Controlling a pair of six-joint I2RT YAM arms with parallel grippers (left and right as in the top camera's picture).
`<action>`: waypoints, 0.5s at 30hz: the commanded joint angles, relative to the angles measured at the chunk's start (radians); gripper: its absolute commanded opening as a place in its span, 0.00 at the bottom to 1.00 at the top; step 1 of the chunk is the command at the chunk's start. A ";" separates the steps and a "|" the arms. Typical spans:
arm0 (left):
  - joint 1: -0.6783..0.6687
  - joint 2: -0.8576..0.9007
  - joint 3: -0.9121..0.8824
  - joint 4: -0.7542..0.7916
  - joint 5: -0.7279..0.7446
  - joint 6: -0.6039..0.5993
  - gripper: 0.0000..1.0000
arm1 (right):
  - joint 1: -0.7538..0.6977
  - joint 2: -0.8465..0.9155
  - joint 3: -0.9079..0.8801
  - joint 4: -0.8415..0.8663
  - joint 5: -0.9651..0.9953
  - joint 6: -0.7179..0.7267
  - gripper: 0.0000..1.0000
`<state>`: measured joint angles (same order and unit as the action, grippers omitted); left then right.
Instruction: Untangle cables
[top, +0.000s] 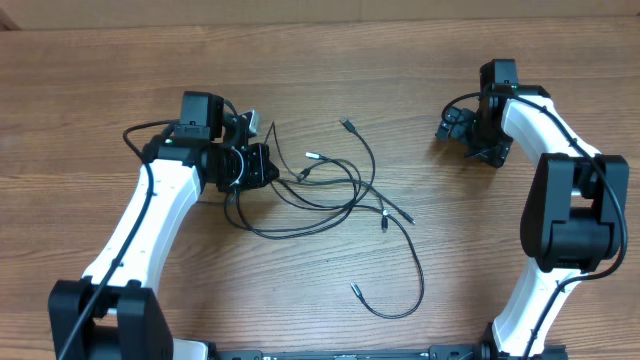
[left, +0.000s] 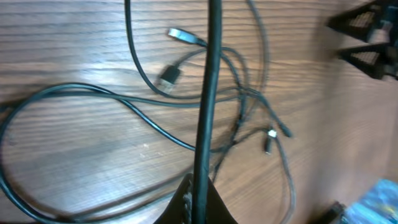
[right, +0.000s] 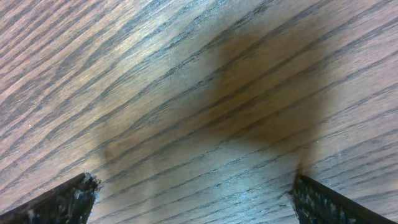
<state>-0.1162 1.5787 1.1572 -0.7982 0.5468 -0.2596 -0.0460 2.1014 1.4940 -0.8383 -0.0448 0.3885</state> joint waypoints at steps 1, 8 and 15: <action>-0.002 -0.006 0.004 -0.055 -0.039 0.002 0.04 | -0.004 0.009 0.013 0.003 0.007 0.003 1.00; -0.003 -0.001 -0.095 -0.161 -0.248 0.001 0.04 | -0.004 0.009 0.013 0.003 0.007 0.003 1.00; -0.003 0.002 -0.234 -0.135 -0.390 -0.027 0.04 | -0.004 0.009 0.013 0.003 0.007 0.003 1.00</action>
<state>-0.1169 1.5749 0.9657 -0.9463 0.2741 -0.2619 -0.0460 2.1014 1.4940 -0.8383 -0.0444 0.3882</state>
